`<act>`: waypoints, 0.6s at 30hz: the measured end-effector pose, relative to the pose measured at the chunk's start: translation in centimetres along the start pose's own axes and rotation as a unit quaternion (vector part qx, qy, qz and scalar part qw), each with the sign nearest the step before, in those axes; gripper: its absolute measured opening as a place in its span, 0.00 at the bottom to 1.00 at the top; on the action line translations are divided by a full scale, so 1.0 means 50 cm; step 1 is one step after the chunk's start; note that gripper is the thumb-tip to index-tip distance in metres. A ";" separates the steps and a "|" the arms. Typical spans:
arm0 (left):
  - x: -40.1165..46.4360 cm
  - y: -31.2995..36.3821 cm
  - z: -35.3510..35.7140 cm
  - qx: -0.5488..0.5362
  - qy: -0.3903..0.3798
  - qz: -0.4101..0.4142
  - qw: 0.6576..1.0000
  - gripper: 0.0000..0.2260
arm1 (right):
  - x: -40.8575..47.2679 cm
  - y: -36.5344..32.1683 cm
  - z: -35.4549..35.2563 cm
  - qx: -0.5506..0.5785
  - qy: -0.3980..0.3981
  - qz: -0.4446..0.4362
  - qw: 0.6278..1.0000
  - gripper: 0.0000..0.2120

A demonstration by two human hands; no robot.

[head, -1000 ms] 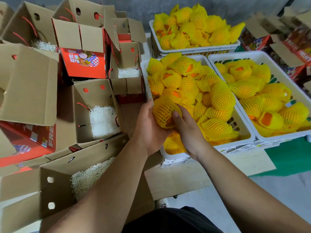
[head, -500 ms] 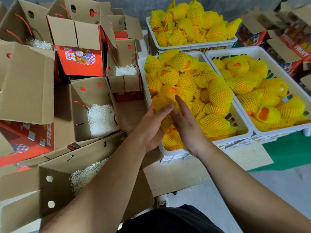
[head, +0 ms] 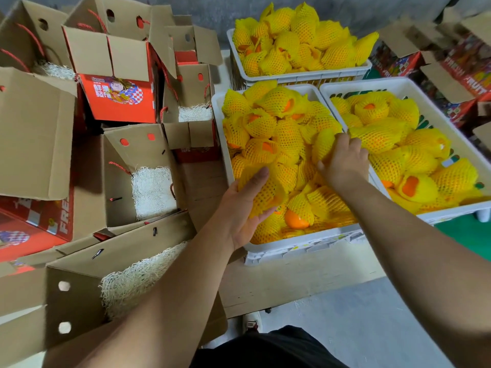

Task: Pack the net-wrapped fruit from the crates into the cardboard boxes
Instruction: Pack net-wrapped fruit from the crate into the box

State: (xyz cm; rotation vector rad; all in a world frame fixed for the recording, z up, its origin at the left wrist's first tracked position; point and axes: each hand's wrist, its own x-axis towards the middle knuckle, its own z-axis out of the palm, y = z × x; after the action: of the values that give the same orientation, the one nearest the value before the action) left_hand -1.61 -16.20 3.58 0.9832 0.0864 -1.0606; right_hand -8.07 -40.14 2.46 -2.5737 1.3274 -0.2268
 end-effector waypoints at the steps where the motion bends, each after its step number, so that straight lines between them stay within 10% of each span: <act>1: -0.002 -0.002 -0.001 0.000 0.002 0.001 1.000 0.30 | -0.010 -0.001 0.002 -0.019 0.013 -0.028 0.999 0.35; 7: -0.028 -0.004 -0.010 0.019 0.027 0.041 0.999 0.31 | -0.102 -0.036 -0.020 0.206 0.094 -0.129 0.965 0.35; 13: -0.095 0.017 -0.074 0.040 0.080 0.107 0.990 0.25 | -0.262 -0.212 -0.023 0.491 -0.043 -0.117 0.862 0.14; 18: -0.235 0.061 -0.207 0.041 0.149 0.169 0.973 0.22 | -0.381 -0.321 0.019 0.578 -0.238 -0.065 0.778 0.17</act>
State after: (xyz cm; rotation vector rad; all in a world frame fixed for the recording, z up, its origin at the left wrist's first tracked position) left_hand -1.57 -0.32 5.23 1.1797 0.1177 -0.6041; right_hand -6.27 -15.45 5.46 -1.4773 0.4967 -0.2698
